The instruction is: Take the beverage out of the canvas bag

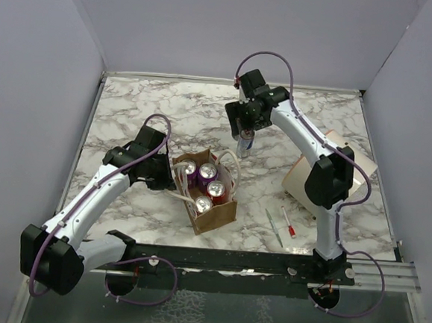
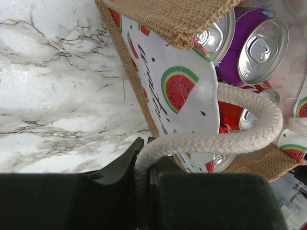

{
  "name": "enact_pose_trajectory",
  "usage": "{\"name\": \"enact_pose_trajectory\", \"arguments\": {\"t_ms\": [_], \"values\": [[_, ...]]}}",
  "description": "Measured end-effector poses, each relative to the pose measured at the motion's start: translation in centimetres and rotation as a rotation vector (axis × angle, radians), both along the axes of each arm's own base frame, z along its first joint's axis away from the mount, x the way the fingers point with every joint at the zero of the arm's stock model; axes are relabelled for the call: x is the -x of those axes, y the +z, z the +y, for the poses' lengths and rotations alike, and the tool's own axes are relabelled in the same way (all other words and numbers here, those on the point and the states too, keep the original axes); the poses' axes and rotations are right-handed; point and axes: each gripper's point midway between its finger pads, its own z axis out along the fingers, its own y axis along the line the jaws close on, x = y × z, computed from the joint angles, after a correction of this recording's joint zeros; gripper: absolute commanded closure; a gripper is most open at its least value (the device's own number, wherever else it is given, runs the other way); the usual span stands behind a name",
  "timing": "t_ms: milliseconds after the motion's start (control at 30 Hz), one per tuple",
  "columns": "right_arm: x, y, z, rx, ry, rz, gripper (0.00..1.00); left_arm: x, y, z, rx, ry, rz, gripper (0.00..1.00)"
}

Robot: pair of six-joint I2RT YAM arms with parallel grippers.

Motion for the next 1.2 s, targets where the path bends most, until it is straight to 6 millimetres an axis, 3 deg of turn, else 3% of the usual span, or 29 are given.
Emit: {"name": "enact_pose_trajectory", "arguments": {"t_ms": [400,667,833,967,1200], "values": [[4.8,7.0,-2.9,-0.073,0.025,-0.107,0.16,-0.1,0.5,-0.1,0.015,0.0,-0.023,1.0],[5.7,10.9,-2.9,-0.136,0.022,-0.167,0.17,0.4,0.5,-0.2,0.035,0.001,-0.03,1.0],[6.8,13.9,-0.7,-0.215,0.071,-0.208,0.18,0.7,0.5,-0.2,0.049,0.011,-0.033,1.0],[9.7,15.1,3.0,-0.257,0.176,-0.214,0.19,0.7,0.7,-0.2,0.051,0.011,-0.041,1.0],[15.7,15.0,9.1,-0.283,0.343,-0.186,0.22,0.8,0.7,-0.2,0.052,0.016,-0.039,1.0]]}}
